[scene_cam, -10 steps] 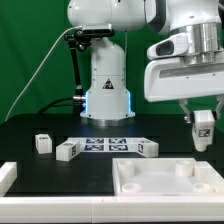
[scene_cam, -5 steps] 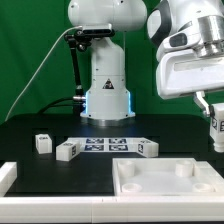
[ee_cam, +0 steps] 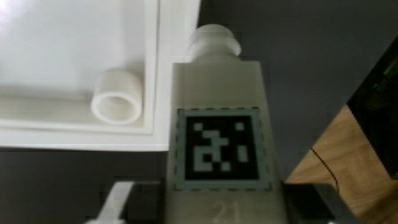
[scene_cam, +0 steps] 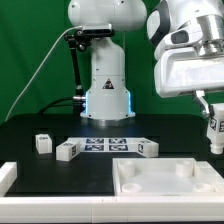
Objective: Assemble one leg
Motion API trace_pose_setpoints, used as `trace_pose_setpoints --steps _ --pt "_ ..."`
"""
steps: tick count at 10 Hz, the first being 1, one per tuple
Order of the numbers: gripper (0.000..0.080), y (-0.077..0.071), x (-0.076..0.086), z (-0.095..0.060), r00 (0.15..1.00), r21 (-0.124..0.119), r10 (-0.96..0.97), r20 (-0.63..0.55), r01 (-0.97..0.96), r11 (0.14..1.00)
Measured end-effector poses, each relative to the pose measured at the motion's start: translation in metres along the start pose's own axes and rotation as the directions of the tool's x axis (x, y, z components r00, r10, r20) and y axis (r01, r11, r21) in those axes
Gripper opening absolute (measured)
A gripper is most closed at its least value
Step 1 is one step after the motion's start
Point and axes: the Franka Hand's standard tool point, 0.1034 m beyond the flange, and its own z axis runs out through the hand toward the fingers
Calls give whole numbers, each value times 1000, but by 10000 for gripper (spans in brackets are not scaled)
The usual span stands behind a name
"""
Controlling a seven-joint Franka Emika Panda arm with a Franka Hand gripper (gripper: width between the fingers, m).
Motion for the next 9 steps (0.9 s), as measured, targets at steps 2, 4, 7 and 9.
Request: trace_pose_setpoints --steps 2,4,7,9 --pt "291 20 11 4 995 -25 -94 -17 94 995" --pt "291 24 15 8 994 -30 -109 -18 109 994" --pt "291 25 14 10 994 -31 -112 -16 112 993" --pt "291 37 18 22 986 -46 -163 -27 162 986"
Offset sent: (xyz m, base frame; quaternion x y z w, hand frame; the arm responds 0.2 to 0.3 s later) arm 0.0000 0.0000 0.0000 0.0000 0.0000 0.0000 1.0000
